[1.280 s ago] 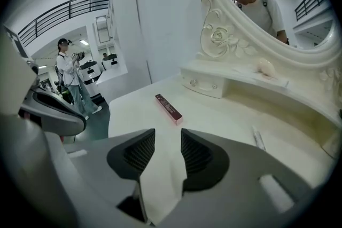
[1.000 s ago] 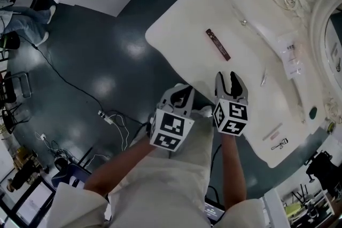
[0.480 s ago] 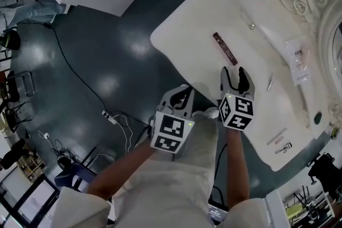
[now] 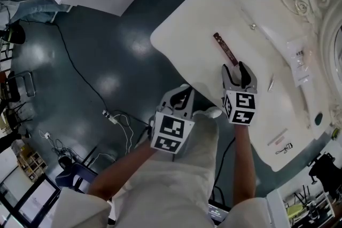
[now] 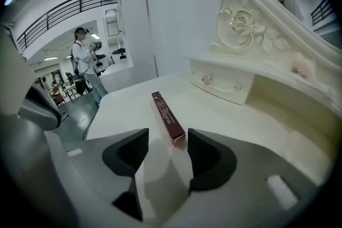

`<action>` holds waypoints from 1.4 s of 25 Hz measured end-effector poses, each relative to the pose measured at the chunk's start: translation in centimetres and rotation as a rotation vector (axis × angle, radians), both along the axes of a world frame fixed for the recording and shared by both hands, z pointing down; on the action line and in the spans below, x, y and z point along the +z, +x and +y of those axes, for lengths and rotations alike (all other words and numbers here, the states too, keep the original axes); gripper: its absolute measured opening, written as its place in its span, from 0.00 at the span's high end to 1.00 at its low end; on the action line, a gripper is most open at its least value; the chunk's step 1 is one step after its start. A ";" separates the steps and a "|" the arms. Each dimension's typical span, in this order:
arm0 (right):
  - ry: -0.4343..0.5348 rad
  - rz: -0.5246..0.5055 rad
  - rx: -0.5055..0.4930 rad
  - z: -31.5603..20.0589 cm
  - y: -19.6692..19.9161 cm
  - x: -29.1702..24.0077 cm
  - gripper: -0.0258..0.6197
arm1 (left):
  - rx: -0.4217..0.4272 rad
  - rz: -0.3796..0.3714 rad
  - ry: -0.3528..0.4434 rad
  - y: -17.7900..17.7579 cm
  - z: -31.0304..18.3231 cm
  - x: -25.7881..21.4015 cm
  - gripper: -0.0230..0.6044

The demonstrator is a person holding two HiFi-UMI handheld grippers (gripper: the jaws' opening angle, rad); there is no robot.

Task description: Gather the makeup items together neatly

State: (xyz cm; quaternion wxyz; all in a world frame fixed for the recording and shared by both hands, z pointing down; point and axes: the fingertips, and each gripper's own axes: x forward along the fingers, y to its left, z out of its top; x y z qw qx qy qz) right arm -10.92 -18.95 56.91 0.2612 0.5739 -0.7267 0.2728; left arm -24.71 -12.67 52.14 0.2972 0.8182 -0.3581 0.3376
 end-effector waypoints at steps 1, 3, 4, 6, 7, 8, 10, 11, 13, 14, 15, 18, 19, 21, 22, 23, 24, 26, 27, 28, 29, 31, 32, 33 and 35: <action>-0.001 -0.007 -0.011 0.0 -0.1 0.1 0.62 | 0.000 0.000 -0.001 0.1 0.0 0.0 0.96; 0.000 -0.013 -0.024 -0.1 -0.1 0.1 0.63 | 0.000 0.001 -0.002 0.2 0.0 0.1 0.96; 0.003 -0.005 -0.031 -0.1 -0.1 0.0 0.63 | 0.001 0.000 -0.002 0.2 -0.1 0.1 0.96; 0.006 0.036 -0.052 0.0 0.0 0.0 0.63 | 0.001 -0.001 -0.003 0.2 -0.1 0.1 0.96; 0.004 0.057 -0.064 0.0 0.1 -0.1 0.63 | 0.002 0.000 -0.003 0.3 -0.1 0.1 0.96; -0.001 0.067 -0.074 0.0 0.1 -0.1 0.63 | 0.002 0.000 -0.003 0.3 -0.1 0.1 0.96; -0.014 0.064 -0.088 -0.3 0.0 0.1 0.63 | 0.001 -0.001 -0.003 0.2 -0.2 0.1 0.96; -0.021 0.060 -0.094 -0.5 0.0 0.2 0.63 | 0.000 -0.002 -0.004 0.2 -0.2 0.1 0.96; -0.028 0.059 -0.102 -0.8 0.0 0.3 0.64 | -0.001 -0.002 -0.005 0.2 -0.2 0.2 0.96; -0.032 0.058 -0.105 -1.0 0.0 0.3 0.65 | -0.002 -0.002 -0.005 0.2 -0.3 0.2 0.96; -0.036 0.057 -0.109 -1.2 -0.1 0.2 0.66 | -0.003 -0.002 -0.004 0.2 -0.3 0.1 0.96; -0.057 0.080 -0.132 -1.3 -0.1 0.4 0.71 | -0.007 -0.001 -0.003 0.0 -0.5 0.0 0.96; -0.064 0.091 -0.143 -1.3 -0.2 0.6 0.73 | -0.009 -0.002 -0.003 0.0 -0.5 0.0 0.96; -0.067 0.103 -0.160 -1.3 -0.5 0.7 0.78 | -0.013 -0.002 -0.001 -0.2 -0.7 0.0 0.96; -0.065 0.106 -0.163 -1.3 -0.8 0.6 0.80 | -0.014 -0.001 0.000 -0.2 -0.8 -0.1 0.96; -0.060 0.109 -0.164 -1.4 -1.0 0.5 0.81 | -0.016 -0.001 0.001 -0.3 -0.8 -0.1 0.96; -0.057 0.112 -0.165 -1.4 -1.1 0.4 0.81 | -0.017 -0.001 0.003 -0.3 -0.9 -0.2 0.96; -0.059 0.105 -0.165 -1.2 -1.2 0.5 0.82 | -0.018 0.000 0.005 -0.4 -1.0 -0.3 0.96; -0.062 0.097 -0.164 -1.1 -1.1 0.5 0.82 | -0.018 0.001 0.006 -0.4 -1.0 -0.4 0.96; -0.063 0.087 -0.164 -1.0 -1.2 0.6 0.82 | -0.018 0.001 0.007 -0.4 -1.0 -0.5 0.96; -0.061 0.079 -0.166 -0.9 -1.3 0.6 0.82 | -0.017 0.001 0.009 -0.4 -1.0 -0.5 0.96; -0.058 0.065 -0.171 -0.7 -1.7 0.5 0.82 | -0.015 0.002 0.010 -0.3 -1.0 -0.6 0.96; -0.057 0.059 -0.171 -0.6 -1.8 0.5 0.82 | -0.014 0.003 0.011 -0.3 -1.1 -0.7 0.96; -0.055 0.052 -0.166 -0.5 -1.8 0.4 0.82 | -0.012 0.003 0.013 -0.3 -1.1 -0.7 0.96; -0.049 0.043 -0.152 -0.2 -1.6 0.3 0.82 | -0.007 0.004 0.017 -0.2 -1.0 -0.9 0.96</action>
